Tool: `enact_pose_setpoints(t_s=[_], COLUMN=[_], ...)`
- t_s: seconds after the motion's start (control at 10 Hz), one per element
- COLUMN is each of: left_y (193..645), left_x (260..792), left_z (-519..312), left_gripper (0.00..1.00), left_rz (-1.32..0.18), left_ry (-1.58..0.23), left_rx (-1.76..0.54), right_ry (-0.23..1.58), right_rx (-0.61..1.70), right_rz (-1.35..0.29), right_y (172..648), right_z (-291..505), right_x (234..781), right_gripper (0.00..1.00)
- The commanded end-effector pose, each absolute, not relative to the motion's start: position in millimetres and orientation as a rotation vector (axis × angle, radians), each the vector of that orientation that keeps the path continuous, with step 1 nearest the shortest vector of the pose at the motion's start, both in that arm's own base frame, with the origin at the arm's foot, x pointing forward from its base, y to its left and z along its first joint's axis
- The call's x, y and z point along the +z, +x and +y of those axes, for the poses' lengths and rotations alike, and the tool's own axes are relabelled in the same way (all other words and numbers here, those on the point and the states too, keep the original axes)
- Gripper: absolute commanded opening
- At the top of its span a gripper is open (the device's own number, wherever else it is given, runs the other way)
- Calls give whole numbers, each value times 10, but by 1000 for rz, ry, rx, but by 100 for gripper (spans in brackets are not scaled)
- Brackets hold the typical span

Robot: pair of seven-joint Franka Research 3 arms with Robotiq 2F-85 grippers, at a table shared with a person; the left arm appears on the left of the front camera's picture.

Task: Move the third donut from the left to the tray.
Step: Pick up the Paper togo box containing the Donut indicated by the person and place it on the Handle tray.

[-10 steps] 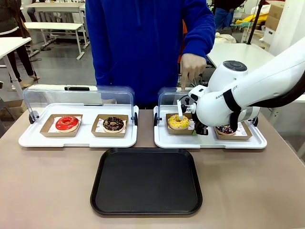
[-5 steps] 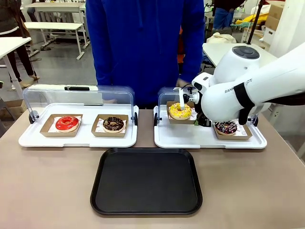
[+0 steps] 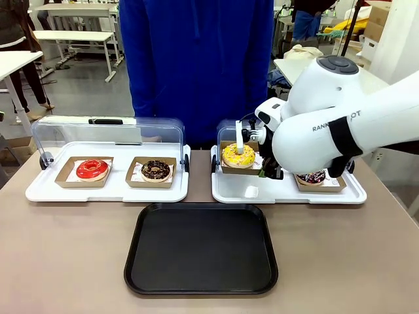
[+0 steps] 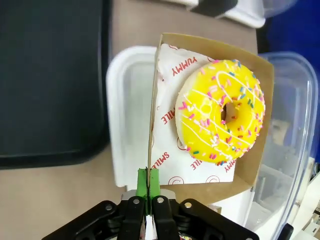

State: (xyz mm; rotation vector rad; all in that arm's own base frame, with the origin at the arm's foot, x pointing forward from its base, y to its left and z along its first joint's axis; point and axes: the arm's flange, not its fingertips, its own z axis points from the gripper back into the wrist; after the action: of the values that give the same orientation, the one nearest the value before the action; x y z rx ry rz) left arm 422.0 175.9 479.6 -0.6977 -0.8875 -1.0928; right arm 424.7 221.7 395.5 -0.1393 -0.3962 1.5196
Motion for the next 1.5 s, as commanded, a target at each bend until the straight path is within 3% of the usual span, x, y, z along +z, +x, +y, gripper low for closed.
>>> enact_pose_setpoints(t_s=[0.0,0.7,1.4], left_y=[4216,4216,4216], left_x=[4821,4821,4821], left_z=[1745,1745,1745], left_gripper=[100,100,100], left_rz=[-903,-903,-903], left_ry=[-706,-706,-706], left_rx=[-1104,-1104,-1104], right_ry=[-131,-64,48], right_rx=[1480,1551,1603], right_rz=[-400,-414,-350], right_y=[3992,3172,2900], right_z=[2257,2832,3026], right_x=[4043,3897,3435], right_gripper=[0,0,0])
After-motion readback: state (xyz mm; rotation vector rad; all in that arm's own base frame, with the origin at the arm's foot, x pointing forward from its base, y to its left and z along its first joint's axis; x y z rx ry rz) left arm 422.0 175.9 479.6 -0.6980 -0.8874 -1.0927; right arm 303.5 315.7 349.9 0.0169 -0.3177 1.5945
